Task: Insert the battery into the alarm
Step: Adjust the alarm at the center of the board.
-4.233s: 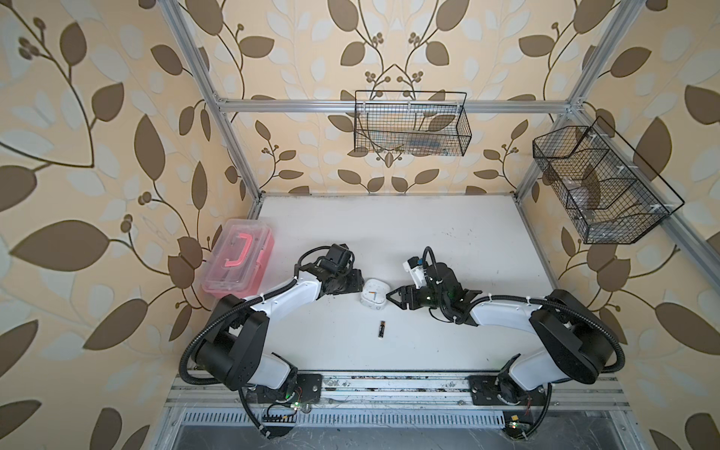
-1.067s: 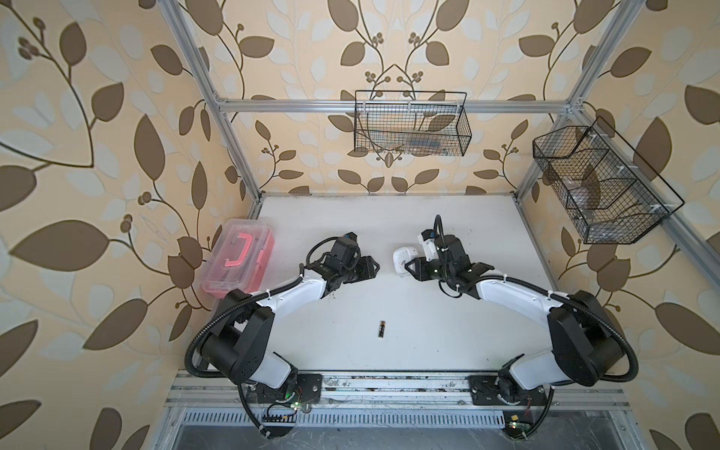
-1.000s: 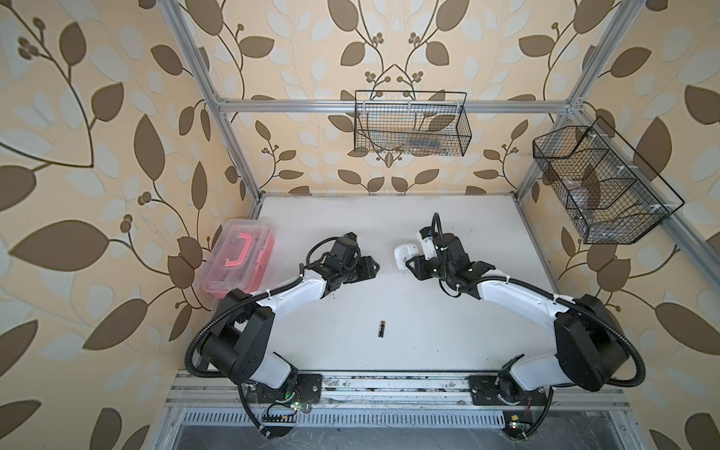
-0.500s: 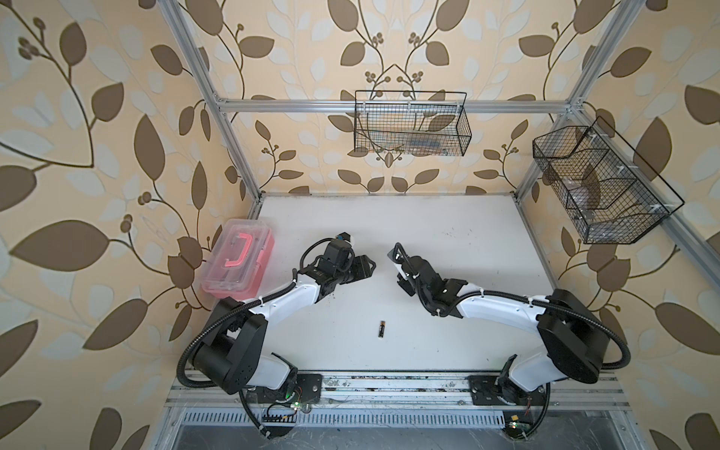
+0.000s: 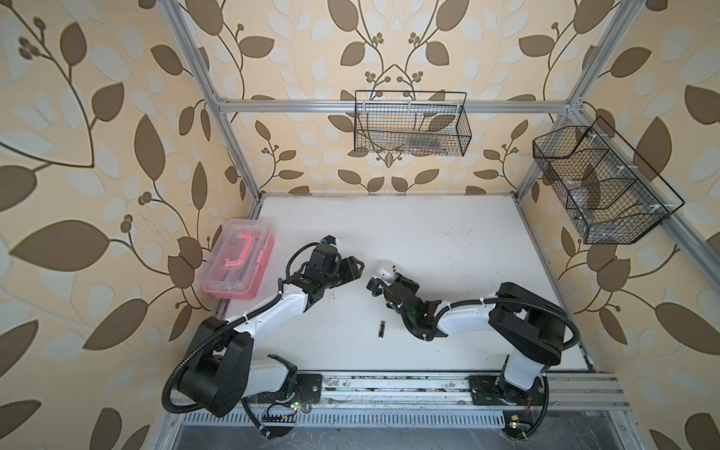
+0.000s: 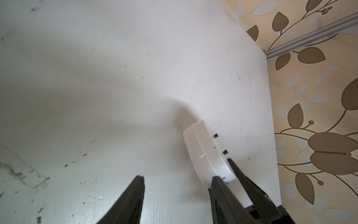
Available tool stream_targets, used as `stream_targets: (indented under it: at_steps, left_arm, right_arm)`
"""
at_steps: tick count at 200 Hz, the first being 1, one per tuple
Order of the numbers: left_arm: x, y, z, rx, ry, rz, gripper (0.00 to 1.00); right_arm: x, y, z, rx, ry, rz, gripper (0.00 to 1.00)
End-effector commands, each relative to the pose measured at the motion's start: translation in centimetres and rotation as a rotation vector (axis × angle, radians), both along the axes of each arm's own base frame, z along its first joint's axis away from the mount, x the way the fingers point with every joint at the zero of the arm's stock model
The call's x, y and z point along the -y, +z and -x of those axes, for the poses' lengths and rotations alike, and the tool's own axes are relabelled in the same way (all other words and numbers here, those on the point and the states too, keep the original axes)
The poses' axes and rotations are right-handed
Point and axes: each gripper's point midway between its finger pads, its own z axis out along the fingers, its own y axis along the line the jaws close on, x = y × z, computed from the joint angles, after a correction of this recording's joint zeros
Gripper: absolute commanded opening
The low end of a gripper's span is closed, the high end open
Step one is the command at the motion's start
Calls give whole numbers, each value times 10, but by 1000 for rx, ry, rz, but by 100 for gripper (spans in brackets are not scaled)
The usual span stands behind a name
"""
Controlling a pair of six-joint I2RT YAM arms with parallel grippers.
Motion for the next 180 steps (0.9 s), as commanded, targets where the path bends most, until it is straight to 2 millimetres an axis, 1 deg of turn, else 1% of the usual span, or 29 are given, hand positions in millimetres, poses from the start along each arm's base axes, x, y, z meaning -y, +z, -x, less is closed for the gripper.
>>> stream_targets:
  at_steps: [1,26,74,107,155,167,180]
  left_arm:
    - [-5,3,-1,7,19,1,57]
    - [-6,1,1,2,17,-5,58]
    - [-5,-1,1,-11,7,-8,58]
    - [4,-4,-3,-28,-19,11,59]
    - [21,-9,-9,-46,-62,33,60]
    - [25,-10,-10,-48,-74,38,60]
    - [30,-9,-13,-45,-90,36,60]
  right_arm:
    - [-6,2,-1,33,9,47,51]
    - [-4,-4,3,21,14,81,58]
    - [3,3,14,-33,13,28,72]
    - [11,8,21,-93,-12,-39,79]
    - [29,9,26,-212,-66,-123,81]
    - [33,15,25,-240,-89,-184,81]
    - [37,27,23,-306,-126,-320,80]
